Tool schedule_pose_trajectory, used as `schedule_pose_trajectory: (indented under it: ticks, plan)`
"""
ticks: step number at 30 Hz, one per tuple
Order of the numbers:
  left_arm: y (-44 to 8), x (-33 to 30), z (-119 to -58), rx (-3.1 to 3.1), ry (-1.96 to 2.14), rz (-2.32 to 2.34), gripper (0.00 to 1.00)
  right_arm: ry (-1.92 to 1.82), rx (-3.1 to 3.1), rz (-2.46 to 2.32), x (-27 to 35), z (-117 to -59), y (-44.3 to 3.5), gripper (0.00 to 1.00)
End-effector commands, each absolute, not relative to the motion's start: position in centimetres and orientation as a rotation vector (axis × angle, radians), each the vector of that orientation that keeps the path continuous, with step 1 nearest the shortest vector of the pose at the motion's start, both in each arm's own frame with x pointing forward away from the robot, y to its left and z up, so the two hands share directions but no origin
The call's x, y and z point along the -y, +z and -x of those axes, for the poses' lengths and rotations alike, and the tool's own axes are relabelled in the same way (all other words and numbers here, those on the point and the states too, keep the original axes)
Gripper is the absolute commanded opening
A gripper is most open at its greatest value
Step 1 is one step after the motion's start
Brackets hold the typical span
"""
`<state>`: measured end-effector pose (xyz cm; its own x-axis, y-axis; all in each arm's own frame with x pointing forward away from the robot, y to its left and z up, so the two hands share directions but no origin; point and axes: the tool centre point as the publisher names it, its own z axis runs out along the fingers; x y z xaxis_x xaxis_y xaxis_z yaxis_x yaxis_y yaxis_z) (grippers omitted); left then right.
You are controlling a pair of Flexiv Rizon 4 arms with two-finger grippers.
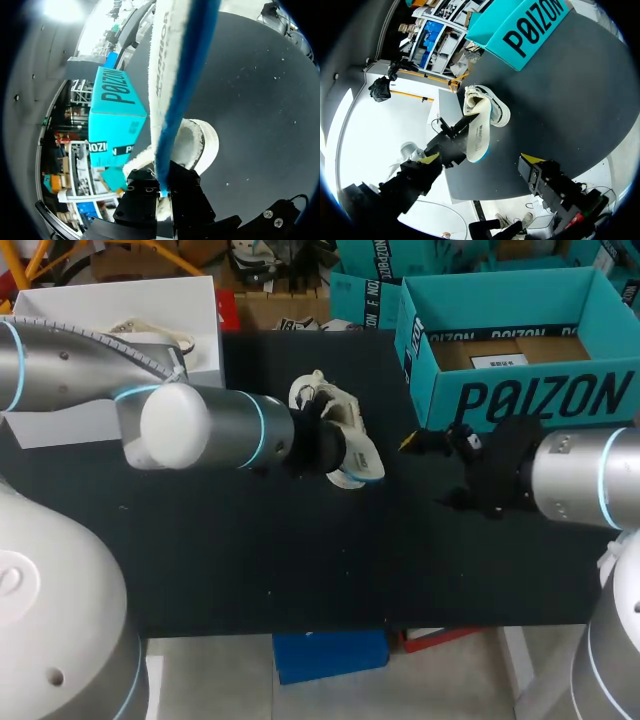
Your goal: Take the shoe out of the shoebox, open the shoe tongue, remove and reinsert the insole, then place the shoe into the shoebox
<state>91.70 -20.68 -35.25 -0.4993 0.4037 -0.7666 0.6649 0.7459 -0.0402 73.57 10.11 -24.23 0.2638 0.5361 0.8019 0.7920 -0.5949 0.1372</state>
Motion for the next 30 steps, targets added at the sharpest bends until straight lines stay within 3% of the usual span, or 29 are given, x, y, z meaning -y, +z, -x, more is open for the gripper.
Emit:
schedule_pose_trajectory:
  ticks: [1,16,30]
  plan:
    - [-35.5,20.7,-92.4,-2.171,-0.468,-0.883,0.00,-1.235,1.228,2.224,-9.2,-73.4,-24.0,1.00]
    - [-34.2,18.2,-90.8,-2.186,-0.377,-1.123,0.00,-1.235,1.228,2.224,-9.2,-73.4,-24.0,1.00]
    - [-35.8,20.2,-91.8,-2.169,-0.398,-1.142,0.00,-1.235,1.228,2.224,-9.2,-73.4,-24.0,1.00]
